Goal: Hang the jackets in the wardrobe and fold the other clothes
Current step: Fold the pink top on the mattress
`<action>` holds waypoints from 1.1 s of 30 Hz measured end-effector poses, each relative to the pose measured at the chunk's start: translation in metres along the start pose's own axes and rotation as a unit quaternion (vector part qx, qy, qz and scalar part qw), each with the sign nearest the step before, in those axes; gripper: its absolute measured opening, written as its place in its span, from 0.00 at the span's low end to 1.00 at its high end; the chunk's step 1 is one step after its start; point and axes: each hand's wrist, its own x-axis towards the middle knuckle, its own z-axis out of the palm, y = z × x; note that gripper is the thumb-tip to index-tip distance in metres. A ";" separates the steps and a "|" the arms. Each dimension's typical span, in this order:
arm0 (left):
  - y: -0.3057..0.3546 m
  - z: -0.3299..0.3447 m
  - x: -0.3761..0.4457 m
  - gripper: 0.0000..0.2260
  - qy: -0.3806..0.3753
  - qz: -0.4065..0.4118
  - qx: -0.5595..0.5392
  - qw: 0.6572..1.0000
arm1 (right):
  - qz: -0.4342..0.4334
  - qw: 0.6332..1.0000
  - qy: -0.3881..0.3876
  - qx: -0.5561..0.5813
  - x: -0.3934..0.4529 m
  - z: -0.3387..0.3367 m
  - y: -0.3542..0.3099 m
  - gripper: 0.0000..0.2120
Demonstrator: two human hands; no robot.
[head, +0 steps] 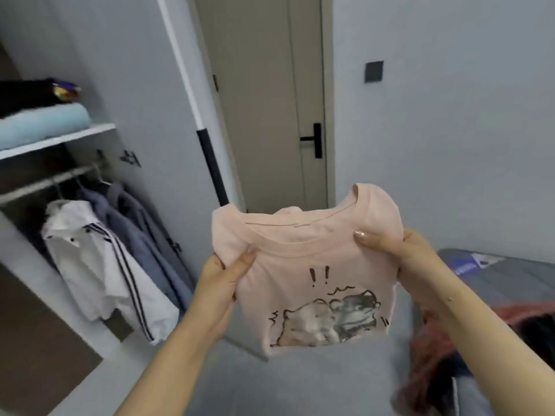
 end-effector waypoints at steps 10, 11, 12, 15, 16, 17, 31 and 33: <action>0.156 -0.157 0.021 0.10 0.165 0.149 0.040 0.974 | -0.077 0.976 -0.205 0.014 0.134 0.235 -0.067 0.17; 0.170 -0.176 0.025 0.10 0.174 0.158 0.049 0.971 | -0.085 0.972 -0.220 0.014 0.146 0.260 -0.072 0.17; 0.183 -0.194 0.029 0.11 0.182 0.167 0.059 0.967 | -0.094 0.968 -0.232 0.012 0.158 0.284 -0.077 0.18; 0.223 -0.246 0.040 0.13 0.194 0.191 0.090 0.958 | -0.123 0.959 -0.256 0.009 0.190 0.355 -0.095 0.18; 0.237 -0.261 0.045 0.14 0.196 0.198 0.097 0.956 | -0.129 0.955 -0.267 0.007 0.200 0.377 -0.103 0.18; 0.251 -0.276 0.050 0.14 0.201 0.203 0.102 0.953 | -0.136 0.951 -0.276 0.005 0.210 0.399 -0.111 0.18; 0.446 -0.405 0.201 0.07 0.281 0.287 0.137 0.906 | -0.234 0.897 -0.375 0.004 0.391 0.625 -0.261 0.18; 0.488 -0.420 0.235 0.06 0.306 0.293 0.134 0.896 | -0.241 0.891 -0.385 -0.008 0.427 0.655 -0.296 0.16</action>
